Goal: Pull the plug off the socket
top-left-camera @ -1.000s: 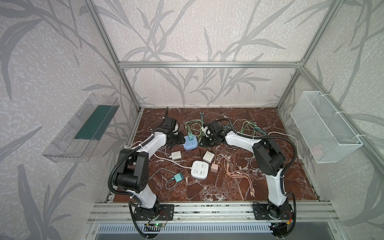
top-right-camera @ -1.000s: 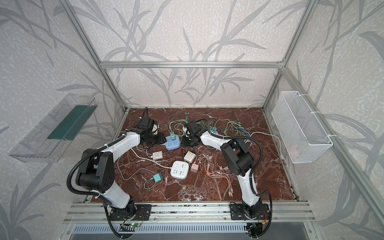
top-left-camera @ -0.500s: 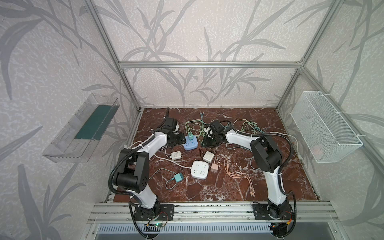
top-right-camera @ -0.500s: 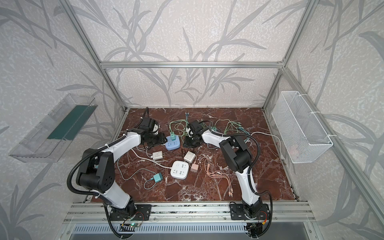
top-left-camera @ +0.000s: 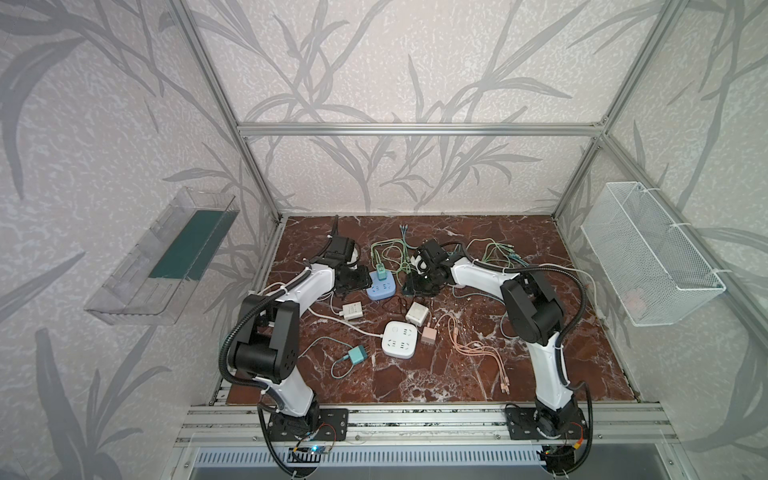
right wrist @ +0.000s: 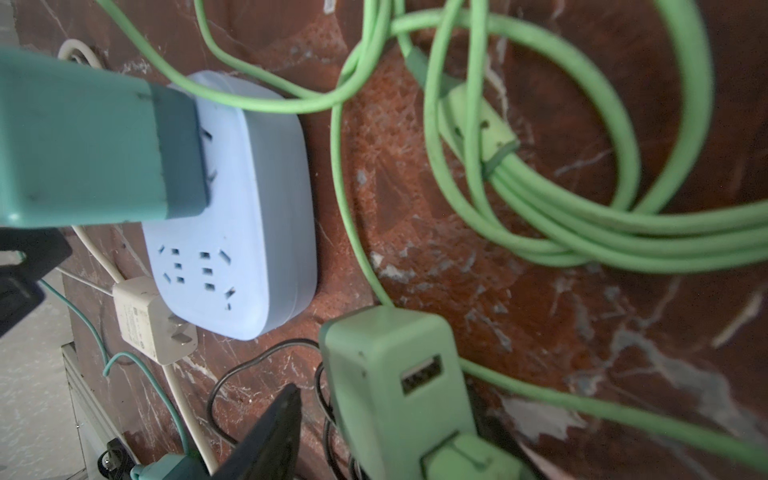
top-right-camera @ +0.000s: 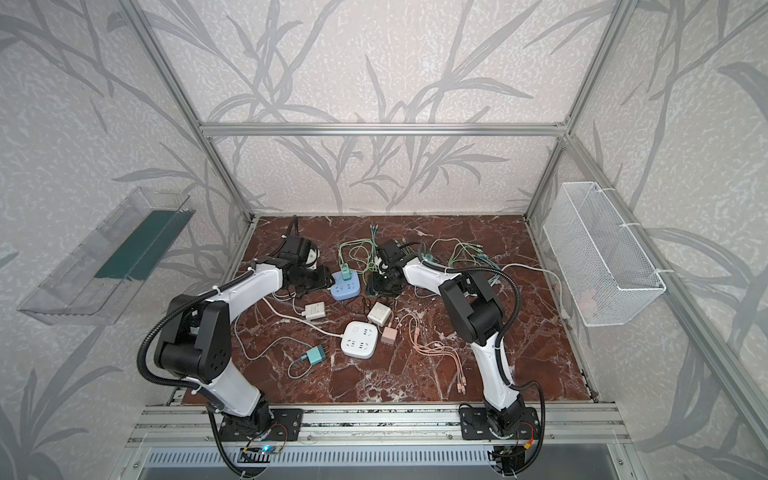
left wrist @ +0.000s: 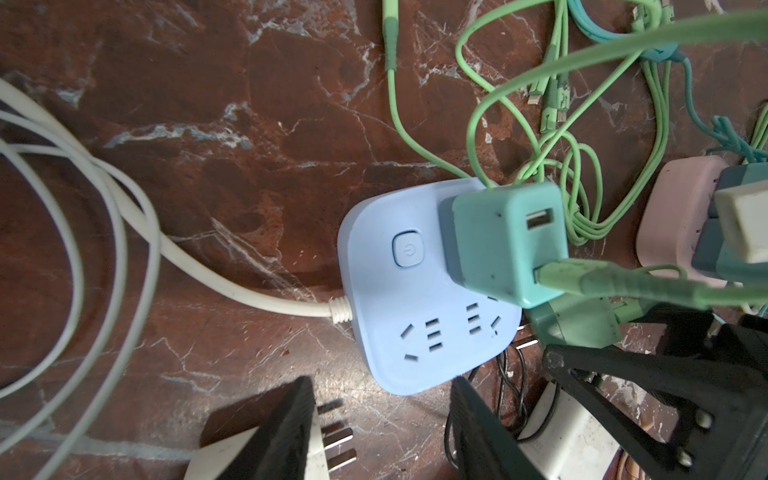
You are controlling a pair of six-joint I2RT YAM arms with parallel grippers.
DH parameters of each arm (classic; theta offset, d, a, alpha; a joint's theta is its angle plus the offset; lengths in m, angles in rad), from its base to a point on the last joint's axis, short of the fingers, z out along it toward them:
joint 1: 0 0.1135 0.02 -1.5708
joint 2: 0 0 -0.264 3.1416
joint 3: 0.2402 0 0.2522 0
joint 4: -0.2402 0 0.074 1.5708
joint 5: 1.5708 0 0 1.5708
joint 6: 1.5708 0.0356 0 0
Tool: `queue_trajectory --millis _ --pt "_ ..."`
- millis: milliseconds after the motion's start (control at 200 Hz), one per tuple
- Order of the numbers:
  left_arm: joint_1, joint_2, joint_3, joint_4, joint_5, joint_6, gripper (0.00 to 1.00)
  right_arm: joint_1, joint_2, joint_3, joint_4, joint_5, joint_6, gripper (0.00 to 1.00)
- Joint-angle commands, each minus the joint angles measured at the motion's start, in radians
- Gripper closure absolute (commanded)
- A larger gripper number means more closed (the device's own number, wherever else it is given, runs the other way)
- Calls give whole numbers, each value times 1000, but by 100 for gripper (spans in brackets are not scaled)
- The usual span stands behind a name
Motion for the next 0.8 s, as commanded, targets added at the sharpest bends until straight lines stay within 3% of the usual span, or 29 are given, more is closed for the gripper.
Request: queue_trajectory --millis 0,565,795 --pt "-6 23 -6 -1 -6 -2 45 -4 -58 51 -71 15 14 39" --pt "-4 31 2 2 -9 15 45 11 -108 95 -178 70 41 40" --pt "-1 47 -1 13 3 9 45 65 -120 141 -148 139 -54 40"
